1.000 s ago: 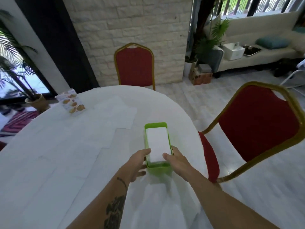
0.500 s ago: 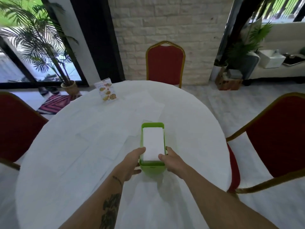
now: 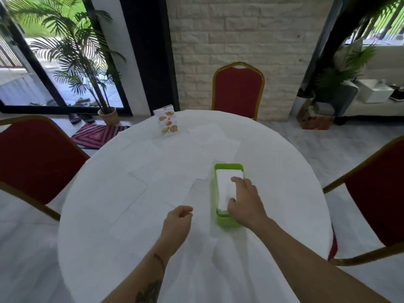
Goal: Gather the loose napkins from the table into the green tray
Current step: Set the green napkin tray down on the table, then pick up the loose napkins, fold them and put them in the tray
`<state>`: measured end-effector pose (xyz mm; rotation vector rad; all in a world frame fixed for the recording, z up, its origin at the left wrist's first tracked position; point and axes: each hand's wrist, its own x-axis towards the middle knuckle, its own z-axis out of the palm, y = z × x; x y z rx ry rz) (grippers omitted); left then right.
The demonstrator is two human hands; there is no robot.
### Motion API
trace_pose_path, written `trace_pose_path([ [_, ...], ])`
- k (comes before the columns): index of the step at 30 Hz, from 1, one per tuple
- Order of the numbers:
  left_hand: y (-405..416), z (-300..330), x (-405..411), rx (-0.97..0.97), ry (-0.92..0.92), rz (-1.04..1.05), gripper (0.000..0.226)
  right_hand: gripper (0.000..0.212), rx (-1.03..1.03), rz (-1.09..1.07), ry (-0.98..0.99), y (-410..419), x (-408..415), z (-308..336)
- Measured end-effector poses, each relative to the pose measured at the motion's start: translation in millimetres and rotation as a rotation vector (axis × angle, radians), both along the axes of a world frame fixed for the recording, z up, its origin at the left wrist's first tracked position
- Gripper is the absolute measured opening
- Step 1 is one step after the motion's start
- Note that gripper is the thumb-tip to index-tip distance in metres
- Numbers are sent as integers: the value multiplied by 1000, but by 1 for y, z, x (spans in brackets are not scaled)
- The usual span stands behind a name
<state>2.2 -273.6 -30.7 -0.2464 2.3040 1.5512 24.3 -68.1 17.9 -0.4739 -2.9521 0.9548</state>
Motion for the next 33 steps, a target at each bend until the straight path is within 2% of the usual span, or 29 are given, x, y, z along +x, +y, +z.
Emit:
trace_pose_path([
  [3, -37, -14, 3, -184, 145, 31, 28, 64, 9, 99, -13, -42, -7, 7],
  [5, -59, -23, 1, -379, 206, 12, 36, 62, -45, 150, -41, -71, -11, 3],
  [8, -90, -41, 1, -645, 171, -118, 61, 58, -161, 185, -143, -107, -10, -15],
  [10, -107, -55, 5, -717, 138, -206, 70, 58, -192, 177, -238, -123, -7, -29],
  [12, -117, -64, 8, -759, 157, -244, 69, 59, -243, 131, -331, -134, -4, -42],
  [16, -123, -63, 4, -756, 289, -208, 42, 53, -395, -35, -436, -143, -2, -62],
  [20, -129, -62, 1, -746, 362, -192, 14, 44, -620, -235, -442, -157, -3, -73],
  [26, -121, -54, 0, -502, 325, -92, 5, 29, -904, -390, -442, -170, -6, -74],
  [30, -115, -50, 4, -329, 329, -232, 4, 22, -1121, -602, -346, -169, -14, -75],
  [33, -113, -50, 7, -291, 307, -337, 8, 24, -1141, -703, -242, -162, -18, -75],
])
